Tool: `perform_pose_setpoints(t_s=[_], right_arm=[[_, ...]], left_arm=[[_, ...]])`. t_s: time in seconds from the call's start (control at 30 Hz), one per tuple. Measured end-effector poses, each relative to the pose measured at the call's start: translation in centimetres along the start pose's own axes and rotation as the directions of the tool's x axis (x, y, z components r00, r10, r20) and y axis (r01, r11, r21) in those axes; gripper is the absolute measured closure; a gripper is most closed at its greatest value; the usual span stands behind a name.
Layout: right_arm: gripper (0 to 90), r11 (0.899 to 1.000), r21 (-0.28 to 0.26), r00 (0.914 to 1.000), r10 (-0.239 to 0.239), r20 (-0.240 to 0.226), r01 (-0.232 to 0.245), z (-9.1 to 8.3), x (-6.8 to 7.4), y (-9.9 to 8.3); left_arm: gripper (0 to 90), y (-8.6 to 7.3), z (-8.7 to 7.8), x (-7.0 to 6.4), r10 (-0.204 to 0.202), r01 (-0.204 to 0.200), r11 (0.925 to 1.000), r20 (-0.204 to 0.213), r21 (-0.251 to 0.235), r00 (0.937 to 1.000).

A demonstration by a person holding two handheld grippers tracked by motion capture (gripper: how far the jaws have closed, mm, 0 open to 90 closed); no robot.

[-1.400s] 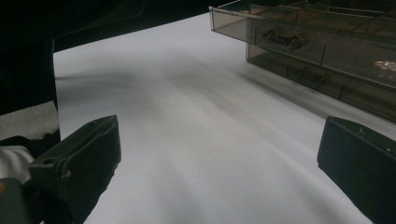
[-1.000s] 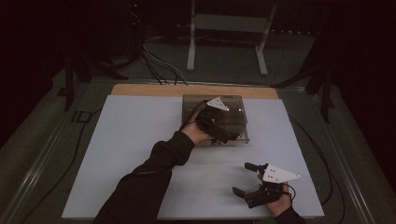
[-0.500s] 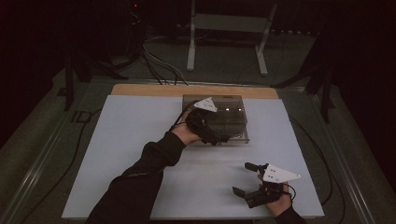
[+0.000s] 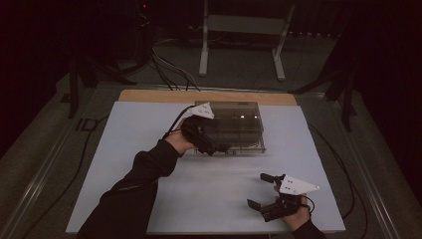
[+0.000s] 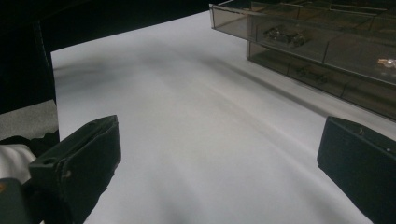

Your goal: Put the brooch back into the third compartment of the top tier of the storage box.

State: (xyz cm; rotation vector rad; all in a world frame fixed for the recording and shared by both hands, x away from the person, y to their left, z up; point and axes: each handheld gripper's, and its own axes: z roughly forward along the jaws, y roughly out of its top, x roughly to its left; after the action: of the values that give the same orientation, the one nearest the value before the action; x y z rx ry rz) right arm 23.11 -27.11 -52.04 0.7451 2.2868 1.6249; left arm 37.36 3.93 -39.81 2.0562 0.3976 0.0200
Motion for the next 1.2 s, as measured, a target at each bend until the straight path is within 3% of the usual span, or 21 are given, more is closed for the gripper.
perform_pose_setpoints(t_s=[0.6, 1.2], right_arm=[[0.0, 1.000, -0.002, 1.0000, -0.002, -0.003, 0.002, 0.1, 0.1, 0.1], [0.0, 1.000, 0.002, 1.0000, -0.002, -0.005, 0.002, 0.2, 0.2, 0.1]], left_arm=[[0.5, -2.8, -5.0, 0.1, -0.048, 0.046, 0.9985, -0.069, -0.031, 0.9965], [0.5, -7.2, -8.2, 0.1, -0.096, 0.091, 0.9951, -0.144, -0.037, 0.9849]])
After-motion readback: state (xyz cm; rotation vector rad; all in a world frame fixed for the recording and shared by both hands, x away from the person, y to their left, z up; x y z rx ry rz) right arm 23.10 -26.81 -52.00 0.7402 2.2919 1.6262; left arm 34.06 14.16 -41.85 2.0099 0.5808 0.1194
